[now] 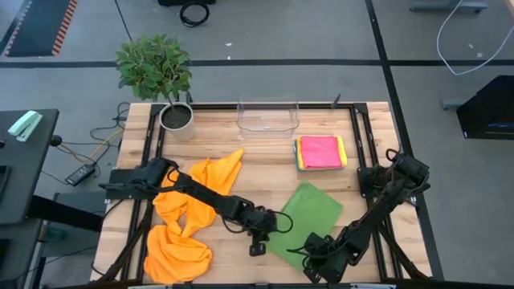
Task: Fold microfiber towels
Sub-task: Fold the green towel
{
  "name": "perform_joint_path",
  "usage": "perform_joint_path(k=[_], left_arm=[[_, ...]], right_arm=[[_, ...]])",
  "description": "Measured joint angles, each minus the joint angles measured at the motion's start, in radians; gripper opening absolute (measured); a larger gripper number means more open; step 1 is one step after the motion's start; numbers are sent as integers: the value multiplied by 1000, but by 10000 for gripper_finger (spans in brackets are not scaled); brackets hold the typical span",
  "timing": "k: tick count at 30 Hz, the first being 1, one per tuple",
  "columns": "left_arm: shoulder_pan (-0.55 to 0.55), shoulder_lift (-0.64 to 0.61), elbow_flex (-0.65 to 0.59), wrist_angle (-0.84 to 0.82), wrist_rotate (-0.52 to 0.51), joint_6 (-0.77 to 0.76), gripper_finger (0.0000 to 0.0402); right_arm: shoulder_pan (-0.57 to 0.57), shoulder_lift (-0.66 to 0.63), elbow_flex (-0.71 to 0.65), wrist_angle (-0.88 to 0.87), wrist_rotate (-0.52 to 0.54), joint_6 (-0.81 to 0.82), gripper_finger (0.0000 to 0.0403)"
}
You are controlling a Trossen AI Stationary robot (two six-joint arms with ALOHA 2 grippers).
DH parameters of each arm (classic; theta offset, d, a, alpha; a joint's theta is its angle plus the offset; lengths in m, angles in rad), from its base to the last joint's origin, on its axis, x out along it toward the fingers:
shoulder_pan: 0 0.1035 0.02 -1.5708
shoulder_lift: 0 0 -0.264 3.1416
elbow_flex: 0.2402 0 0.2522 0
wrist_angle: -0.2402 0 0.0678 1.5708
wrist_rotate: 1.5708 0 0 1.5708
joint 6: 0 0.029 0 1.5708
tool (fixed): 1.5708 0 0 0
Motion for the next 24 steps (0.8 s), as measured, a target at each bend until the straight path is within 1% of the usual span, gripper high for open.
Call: perform_joint_path(k=[4, 9, 11, 12, 14, 16, 18, 20, 22, 24], left_arm=[[-18, -2, 1, -25, 45, -90, 7], [-53, -12, -4, -20, 152, -254, 5], [-60, -22, -6, -28, 152, -267, 10], [-56, -30, -6, -21, 145, -259, 12], [-41, -59, -6, -37, 90, -218, 12], [-20, -93, -5, -28, 28, -178, 6], [4, -123, -4, -28, -8, -138, 5], [29, -130, -2, 3, -16, -106, 8], [48, -127, -4, -9, -18, -66, 7], [64, -97, -3, 17, -19, -47, 5]], right_arm=[[13, -49, 0, -144, 18, 54, 2], [3, -130, 0, -358, 60, 160, 2], [-12, -145, -4, -398, 65, 178, 2], [-19, -148, -15, -405, 67, 177, 2], [-38, -146, -40, -385, 68, 152, 2], [-58, -142, -74, -322, 67, 121, 2], [-77, -142, -97, -271, 69, 104, 2], [-88, -142, -119, -246, 67, 102, 2], [-92, -142, -136, -253, 61, 101, 2], [-92, -142, -148, -248, 50, 98, 2]])
